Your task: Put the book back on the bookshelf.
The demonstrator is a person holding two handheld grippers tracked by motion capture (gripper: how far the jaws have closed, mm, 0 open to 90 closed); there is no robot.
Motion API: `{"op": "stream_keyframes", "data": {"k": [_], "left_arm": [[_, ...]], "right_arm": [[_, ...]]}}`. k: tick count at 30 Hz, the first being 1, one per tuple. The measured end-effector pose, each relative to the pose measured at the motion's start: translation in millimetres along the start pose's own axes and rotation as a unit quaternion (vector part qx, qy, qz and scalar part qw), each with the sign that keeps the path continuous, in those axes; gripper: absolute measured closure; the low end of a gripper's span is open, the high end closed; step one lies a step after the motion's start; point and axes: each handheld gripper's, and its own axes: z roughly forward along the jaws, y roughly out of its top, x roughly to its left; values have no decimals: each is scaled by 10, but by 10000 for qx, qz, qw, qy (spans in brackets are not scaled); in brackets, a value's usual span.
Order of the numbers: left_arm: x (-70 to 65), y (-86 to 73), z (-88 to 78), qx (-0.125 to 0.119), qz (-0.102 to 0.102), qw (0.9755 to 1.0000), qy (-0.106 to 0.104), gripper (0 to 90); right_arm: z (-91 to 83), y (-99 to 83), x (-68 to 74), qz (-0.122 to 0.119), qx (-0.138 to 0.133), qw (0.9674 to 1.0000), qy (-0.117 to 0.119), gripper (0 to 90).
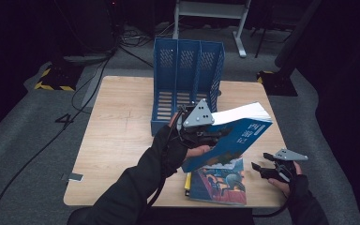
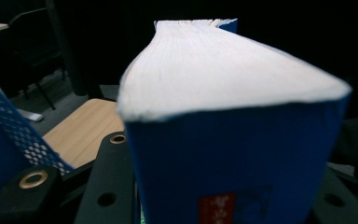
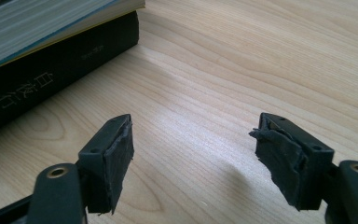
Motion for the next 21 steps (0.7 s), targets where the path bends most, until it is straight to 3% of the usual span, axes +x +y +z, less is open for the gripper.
{"op": "stream_keyframes", "data": {"k": [13, 21], "left_arm": [[260, 99, -354, 63, 5, 9975, 698, 607], [448, 100, -592, 65, -99, 9936, 1121, 607]], "right_arm": [[3, 2, -8, 48, -5, 10000, 2, 284], [4, -6, -14, 90, -15, 10000, -9, 284]]}}
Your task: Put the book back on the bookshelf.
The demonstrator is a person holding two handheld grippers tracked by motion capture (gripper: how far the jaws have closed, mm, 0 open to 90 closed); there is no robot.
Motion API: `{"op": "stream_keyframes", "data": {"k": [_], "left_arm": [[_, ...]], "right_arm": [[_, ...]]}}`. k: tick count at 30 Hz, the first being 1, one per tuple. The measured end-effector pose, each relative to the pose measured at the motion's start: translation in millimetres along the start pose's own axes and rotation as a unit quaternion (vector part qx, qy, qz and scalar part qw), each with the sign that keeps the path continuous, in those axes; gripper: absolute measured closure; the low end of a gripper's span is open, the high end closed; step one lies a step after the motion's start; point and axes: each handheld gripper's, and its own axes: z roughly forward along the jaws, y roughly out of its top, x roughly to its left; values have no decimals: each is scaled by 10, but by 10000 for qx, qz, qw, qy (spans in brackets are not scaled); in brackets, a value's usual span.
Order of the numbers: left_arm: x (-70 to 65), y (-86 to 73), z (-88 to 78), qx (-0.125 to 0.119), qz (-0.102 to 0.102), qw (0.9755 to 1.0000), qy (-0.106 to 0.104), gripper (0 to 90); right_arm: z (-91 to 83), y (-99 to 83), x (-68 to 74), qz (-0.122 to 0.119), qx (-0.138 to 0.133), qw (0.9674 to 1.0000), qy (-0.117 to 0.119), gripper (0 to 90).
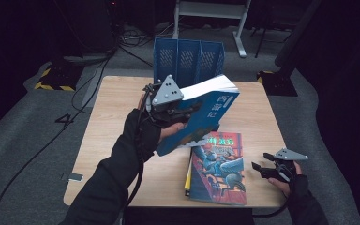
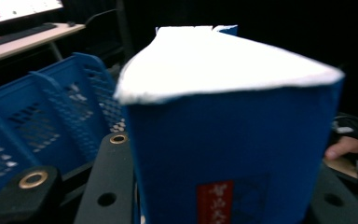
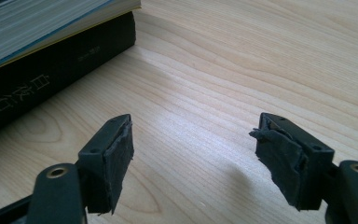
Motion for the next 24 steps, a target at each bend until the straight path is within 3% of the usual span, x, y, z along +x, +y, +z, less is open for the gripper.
{"op": "stream_keyframes", "data": {"k": [8, 17, 24], "left_arm": [[281, -69, -202, 34, -220, 9986, 474, 607], [497, -136, -283, 29, -479, 9959, 763, 607], [619, -93, -350, 18, -564, 9941, 925, 608]], "right_arm": [[31, -15, -4, 64, 79, 9999, 40, 290], [54, -23, 1, 17, 140, 9999, 21, 289], [64, -30, 2, 13, 165, 9999, 9, 289]]}}
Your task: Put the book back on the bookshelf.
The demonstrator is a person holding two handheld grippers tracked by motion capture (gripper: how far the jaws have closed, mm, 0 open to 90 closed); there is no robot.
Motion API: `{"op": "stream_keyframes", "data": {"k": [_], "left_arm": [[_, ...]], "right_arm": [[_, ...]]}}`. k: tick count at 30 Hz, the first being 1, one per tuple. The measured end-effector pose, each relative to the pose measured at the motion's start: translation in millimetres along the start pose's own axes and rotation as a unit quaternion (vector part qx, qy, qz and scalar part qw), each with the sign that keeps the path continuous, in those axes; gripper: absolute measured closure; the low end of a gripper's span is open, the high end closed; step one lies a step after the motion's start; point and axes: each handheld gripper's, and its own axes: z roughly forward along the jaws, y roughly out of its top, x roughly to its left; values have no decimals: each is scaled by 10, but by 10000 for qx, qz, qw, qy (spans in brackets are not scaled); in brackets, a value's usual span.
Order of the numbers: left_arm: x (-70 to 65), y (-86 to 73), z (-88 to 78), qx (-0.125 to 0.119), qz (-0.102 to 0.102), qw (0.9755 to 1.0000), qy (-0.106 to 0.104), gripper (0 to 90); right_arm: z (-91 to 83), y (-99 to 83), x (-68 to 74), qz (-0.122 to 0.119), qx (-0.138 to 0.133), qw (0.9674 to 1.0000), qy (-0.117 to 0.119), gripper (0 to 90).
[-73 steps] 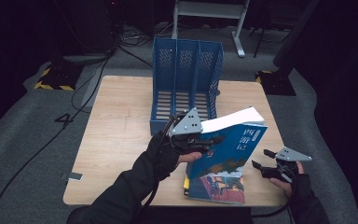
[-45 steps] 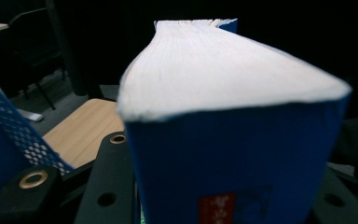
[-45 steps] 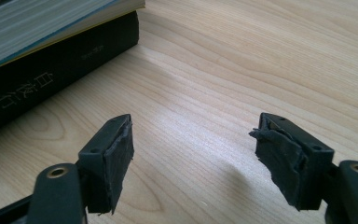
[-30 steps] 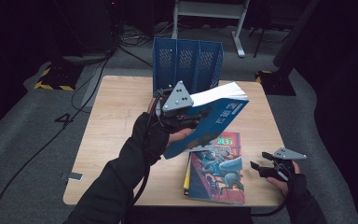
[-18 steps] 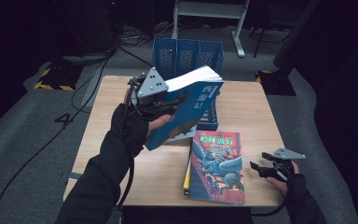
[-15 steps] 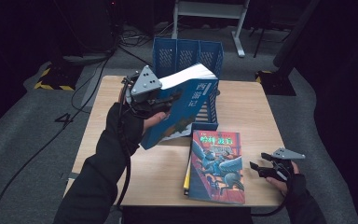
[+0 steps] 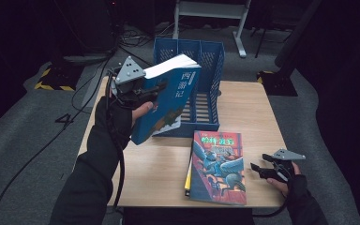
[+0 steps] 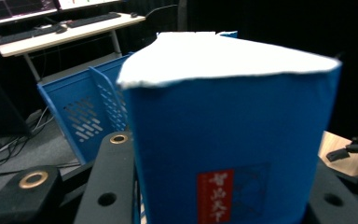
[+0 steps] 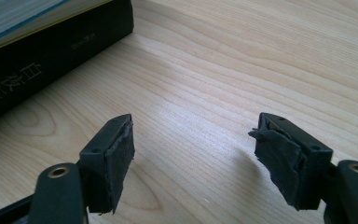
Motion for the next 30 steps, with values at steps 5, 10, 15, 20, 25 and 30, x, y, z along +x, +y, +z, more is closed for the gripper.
{"op": "stream_keyframes", "data": {"k": [5, 10, 15, 20, 25, 30], "left_arm": [[80, 18, -4, -5, -45, 9998, 185, 608], [169, -6, 5, -5, -207, 9993, 307, 608], [241, -15, 43, 4, -287, 9987, 423, 608], [314, -1, 127, 18, -479, 9972, 566, 608], [384, 36, 217, -21, -636, 9952, 747, 609], [433, 57, 317, 12, -713, 9931, 928, 609]], "right_arm": [[-1, -1, 6, -19, 8, 10000, -3, 289], [5, -3, 7, -13, 28, 10000, -1, 290], [13, -4, 7, -33, 50, 10000, -4, 291], [25, -7, 21, -85, 114, 9999, -40, 292], [27, -9, 23, -100, 128, 9999, -31, 294], [27, -11, 21, -113, 125, 9999, -32, 293]]}}
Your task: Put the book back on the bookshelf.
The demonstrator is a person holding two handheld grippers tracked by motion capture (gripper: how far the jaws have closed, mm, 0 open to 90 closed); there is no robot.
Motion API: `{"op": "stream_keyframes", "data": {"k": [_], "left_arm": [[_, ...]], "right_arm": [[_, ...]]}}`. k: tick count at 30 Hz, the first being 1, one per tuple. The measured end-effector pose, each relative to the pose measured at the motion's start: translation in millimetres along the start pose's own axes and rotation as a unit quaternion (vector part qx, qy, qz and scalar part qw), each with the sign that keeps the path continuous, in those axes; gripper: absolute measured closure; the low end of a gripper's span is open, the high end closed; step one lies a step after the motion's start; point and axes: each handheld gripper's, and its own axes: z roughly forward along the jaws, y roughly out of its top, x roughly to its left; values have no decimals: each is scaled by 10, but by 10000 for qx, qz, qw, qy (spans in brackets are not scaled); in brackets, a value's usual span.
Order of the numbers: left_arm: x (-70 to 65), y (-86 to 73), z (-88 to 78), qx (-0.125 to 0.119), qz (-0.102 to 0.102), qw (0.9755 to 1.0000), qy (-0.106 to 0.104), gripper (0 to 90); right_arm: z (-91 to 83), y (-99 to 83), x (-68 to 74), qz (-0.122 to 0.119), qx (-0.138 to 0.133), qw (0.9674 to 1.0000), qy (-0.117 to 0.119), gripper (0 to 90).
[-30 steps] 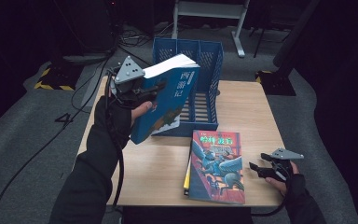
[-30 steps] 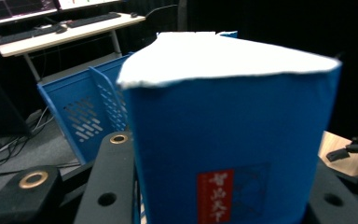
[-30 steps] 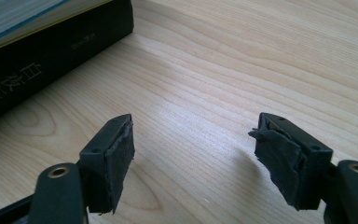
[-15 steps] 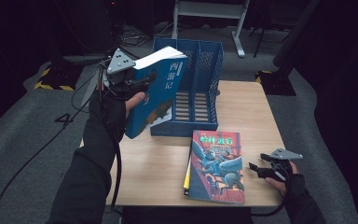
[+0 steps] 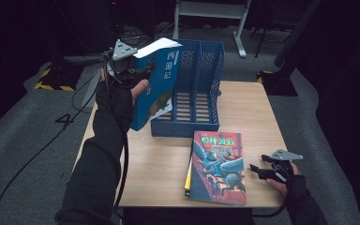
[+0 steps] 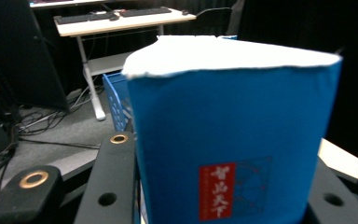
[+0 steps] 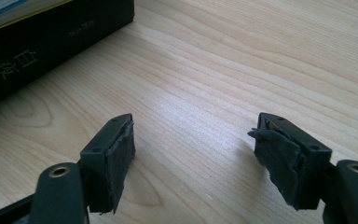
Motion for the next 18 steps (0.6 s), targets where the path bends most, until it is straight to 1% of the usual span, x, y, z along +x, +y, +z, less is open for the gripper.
{"op": "stream_keyframes", "data": {"k": [4, 7, 9, 11, 14, 17, 18], "left_arm": [[51, -51, 101, -11, -159, 9998, 113, 609], [56, -80, 146, -26, -193, 9997, 159, 609], [62, -95, 183, 12, -197, 9996, 189, 609], [80, -114, 225, -13, -282, 9994, 204, 608], [102, -141, 278, -35, -356, 9991, 241, 609], [97, -160, 349, -23, -352, 9988, 327, 609], [92, -166, 371, -25, -379, 9987, 355, 609]], "right_arm": [[-3, 0, 8, -15, -4, 10000, -9, 296], [-3, 0, 7, -17, -4, 10000, -1, 296], [-2, 0, 6, -14, -6, 10000, 11, 298], [-2, 0, 7, -13, -4, 10000, 17, 300], [-3, 0, 10, -12, -4, 10000, 17, 303], [-3, -1, 10, -19, -8, 10000, 20, 303], [-3, -1, 10, -13, -7, 10000, 22, 304]]}}
